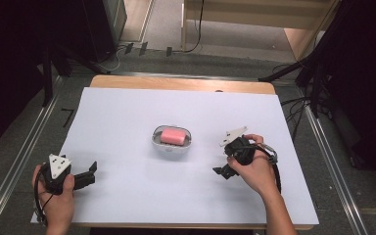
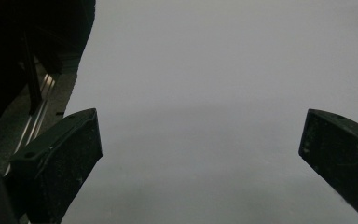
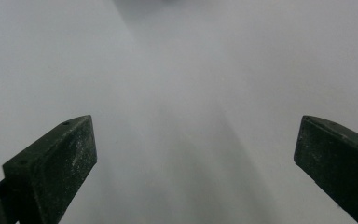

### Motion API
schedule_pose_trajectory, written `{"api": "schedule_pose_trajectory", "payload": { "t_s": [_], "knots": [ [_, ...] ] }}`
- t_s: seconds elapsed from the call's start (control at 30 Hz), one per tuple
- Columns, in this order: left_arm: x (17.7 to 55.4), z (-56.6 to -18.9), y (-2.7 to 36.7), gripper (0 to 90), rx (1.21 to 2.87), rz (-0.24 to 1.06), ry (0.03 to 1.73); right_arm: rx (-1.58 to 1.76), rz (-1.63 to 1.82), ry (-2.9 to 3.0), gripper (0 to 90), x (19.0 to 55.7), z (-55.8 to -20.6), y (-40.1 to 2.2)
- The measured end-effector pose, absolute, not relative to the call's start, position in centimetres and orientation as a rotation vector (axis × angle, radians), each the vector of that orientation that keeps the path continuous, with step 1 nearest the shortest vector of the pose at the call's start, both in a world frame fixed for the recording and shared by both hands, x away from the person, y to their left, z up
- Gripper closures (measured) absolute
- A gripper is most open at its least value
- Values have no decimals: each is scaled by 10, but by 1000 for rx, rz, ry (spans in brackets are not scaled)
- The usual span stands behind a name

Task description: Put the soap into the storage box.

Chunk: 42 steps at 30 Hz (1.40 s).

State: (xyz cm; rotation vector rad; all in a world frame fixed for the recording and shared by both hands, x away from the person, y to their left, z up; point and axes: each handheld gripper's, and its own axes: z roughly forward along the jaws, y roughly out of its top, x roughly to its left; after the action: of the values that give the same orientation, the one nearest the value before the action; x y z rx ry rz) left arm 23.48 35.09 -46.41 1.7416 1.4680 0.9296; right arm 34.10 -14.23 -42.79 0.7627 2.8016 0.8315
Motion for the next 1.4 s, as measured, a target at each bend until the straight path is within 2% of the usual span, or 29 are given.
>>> {"api": "schedule_pose_trajectory", "payload": {
  "t_s": [1.4],
  "knots": [
    [235,-464,349,0,1748,944,1467,972,961,2598,0,303,-467,-226]
  ]
}}
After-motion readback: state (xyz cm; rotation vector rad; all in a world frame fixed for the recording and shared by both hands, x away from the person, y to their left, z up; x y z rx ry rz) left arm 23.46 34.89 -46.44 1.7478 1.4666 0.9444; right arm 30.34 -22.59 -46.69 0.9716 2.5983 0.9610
